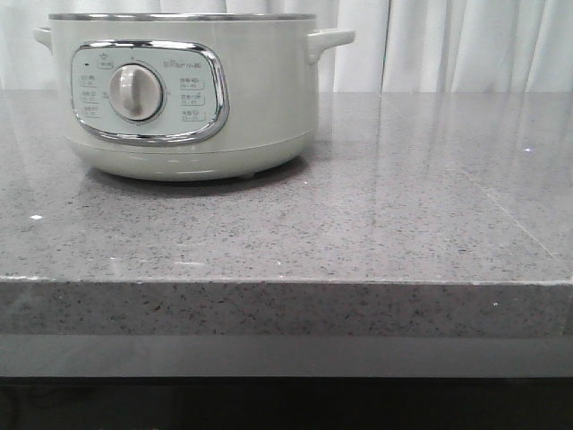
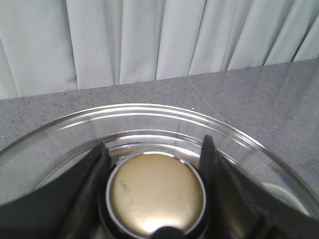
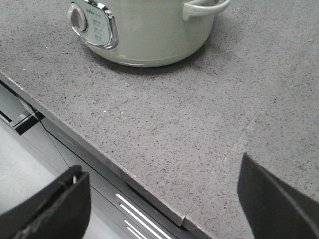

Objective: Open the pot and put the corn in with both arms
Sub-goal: 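Lower the glass lid back onto the pot with the left gripper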

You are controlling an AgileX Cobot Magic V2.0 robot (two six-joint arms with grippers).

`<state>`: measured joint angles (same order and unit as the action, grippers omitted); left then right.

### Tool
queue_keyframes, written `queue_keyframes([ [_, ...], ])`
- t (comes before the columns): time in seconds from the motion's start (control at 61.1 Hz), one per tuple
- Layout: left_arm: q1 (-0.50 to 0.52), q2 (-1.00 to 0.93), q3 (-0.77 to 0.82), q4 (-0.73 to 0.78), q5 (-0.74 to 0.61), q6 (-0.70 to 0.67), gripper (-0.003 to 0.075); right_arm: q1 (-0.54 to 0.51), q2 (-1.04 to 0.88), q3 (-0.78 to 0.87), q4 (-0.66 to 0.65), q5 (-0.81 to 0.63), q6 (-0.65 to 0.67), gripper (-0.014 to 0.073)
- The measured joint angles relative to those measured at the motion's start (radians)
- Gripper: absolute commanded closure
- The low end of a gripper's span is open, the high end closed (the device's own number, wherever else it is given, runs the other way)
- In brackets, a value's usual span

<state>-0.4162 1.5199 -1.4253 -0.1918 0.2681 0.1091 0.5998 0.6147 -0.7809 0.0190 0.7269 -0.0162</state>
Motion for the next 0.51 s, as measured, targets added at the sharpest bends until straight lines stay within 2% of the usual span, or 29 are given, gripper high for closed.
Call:
queue_keyframes([
  [0.508, -0.015, 0.099, -0.004, 0.000, -0.057, 0.000, 0.0471, 0.000, 0.000, 0.000, 0.000, 0.000, 0.000, -0.0020],
])
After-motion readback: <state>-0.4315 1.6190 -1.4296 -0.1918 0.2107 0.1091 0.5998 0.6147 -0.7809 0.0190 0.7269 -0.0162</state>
